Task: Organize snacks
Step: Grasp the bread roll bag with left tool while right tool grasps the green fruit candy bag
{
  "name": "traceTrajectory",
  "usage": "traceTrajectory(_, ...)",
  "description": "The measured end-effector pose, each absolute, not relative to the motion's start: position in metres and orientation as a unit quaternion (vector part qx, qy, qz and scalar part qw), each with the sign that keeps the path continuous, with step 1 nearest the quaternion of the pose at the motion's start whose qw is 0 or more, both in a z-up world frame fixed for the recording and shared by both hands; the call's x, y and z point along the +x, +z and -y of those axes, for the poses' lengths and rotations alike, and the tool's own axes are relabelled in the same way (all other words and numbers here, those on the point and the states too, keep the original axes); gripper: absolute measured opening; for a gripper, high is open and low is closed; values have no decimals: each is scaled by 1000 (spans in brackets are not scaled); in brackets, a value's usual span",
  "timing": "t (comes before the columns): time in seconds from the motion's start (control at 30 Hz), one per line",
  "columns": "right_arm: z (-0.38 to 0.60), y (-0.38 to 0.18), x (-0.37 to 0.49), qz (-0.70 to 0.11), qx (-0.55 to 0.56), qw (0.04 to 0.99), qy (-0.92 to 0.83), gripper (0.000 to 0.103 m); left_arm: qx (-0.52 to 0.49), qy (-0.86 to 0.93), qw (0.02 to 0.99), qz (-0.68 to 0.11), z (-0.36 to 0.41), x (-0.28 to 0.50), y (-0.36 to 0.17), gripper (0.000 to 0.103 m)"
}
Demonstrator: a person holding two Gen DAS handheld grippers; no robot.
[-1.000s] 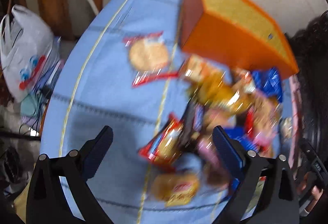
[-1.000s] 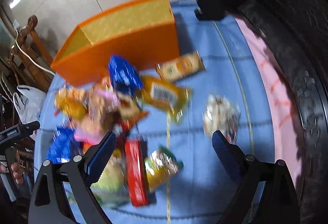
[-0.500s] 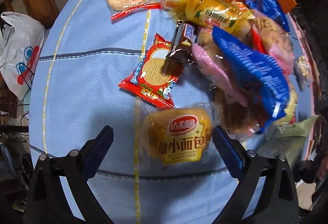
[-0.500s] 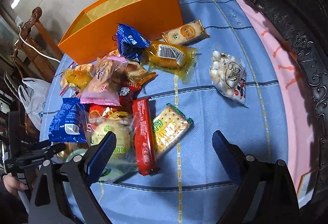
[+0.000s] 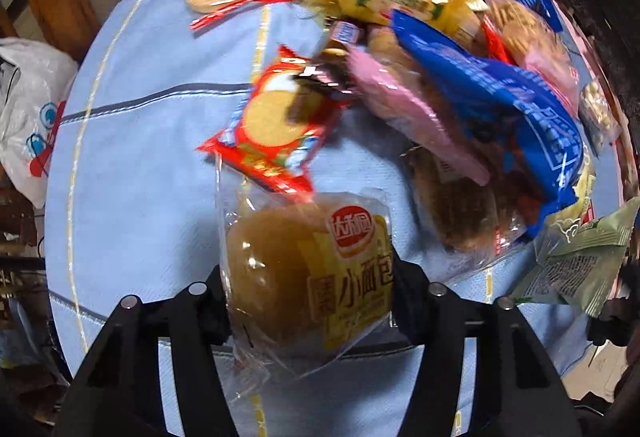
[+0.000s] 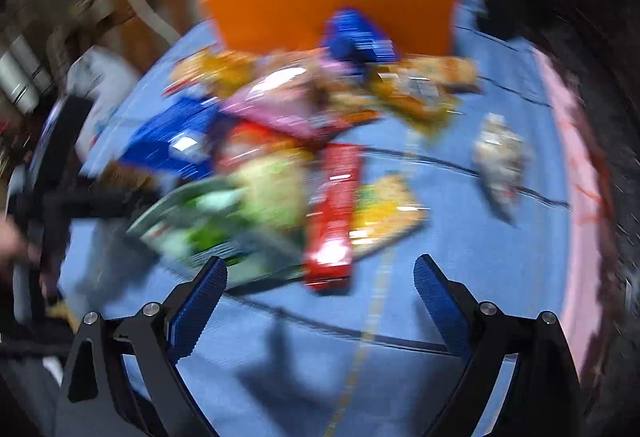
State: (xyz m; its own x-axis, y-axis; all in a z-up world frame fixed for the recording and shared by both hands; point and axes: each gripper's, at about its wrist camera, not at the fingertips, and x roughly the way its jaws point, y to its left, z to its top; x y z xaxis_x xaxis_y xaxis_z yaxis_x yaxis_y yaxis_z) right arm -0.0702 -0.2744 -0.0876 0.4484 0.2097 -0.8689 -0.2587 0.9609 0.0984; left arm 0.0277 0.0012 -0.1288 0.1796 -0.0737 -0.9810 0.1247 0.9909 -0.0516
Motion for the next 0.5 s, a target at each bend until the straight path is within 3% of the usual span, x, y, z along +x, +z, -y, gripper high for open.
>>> traceTrajectory(0.23,217,-103,-68,-466,-132,858,173,95,-26,-59,757,-651,-33,24,-128,57)
traceTrajectory(0.37,202,-138,-50,-496,-180,839,131,90,-23,-56,757,-650,-41,22,-136,57)
traceTrajectory(0.4,200,-137,-50,-487,-185,844,130,77,-24,-55,758,-649,-41,23,-137,57)
traceTrajectory(0.43,202,-133,-47,-494,-169,842,136,54,-25,-56,759,-648,-41,24,-137,57)
traceTrajectory(0.5,217,-123,-37,-528,-100,831,143,39,-36,-64,760,-645,-44,24,-134,57)
